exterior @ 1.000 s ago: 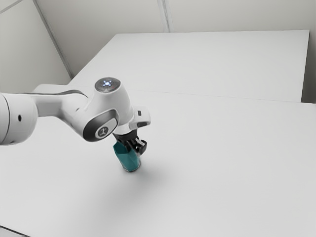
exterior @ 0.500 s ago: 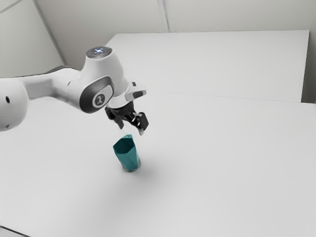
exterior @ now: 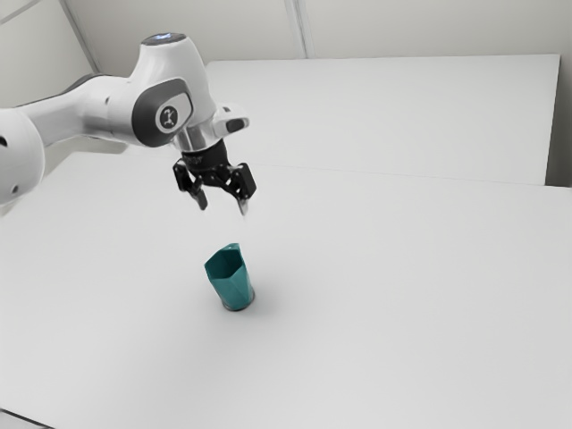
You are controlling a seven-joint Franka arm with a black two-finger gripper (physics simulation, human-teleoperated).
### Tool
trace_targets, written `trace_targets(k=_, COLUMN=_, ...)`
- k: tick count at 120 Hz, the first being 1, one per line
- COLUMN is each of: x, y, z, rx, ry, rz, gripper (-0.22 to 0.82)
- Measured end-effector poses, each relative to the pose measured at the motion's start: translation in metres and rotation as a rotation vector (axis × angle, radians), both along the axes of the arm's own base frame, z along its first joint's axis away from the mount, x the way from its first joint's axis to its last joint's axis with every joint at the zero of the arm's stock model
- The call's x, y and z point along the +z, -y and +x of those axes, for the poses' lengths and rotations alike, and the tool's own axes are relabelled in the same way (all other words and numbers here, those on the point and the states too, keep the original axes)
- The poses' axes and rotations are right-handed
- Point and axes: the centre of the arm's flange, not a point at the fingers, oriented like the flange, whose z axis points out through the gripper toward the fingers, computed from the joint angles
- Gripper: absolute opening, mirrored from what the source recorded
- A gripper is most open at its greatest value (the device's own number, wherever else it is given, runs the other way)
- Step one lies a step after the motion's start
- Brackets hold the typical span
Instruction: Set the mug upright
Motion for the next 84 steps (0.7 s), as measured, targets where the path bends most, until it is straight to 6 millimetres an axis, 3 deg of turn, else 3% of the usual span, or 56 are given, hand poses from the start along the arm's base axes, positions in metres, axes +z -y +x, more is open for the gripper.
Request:
trace_targets(k=49, x=0.070, y=-0.017, z=0.017, rx=0.036, ry=-0.010, rz=-0.002, gripper=0.58)
trace_targets(k=84, x=0.113, y=-0.026, z=0.014, rx=0.053, ry=-0.025, rz=0.005, gripper=0.58)
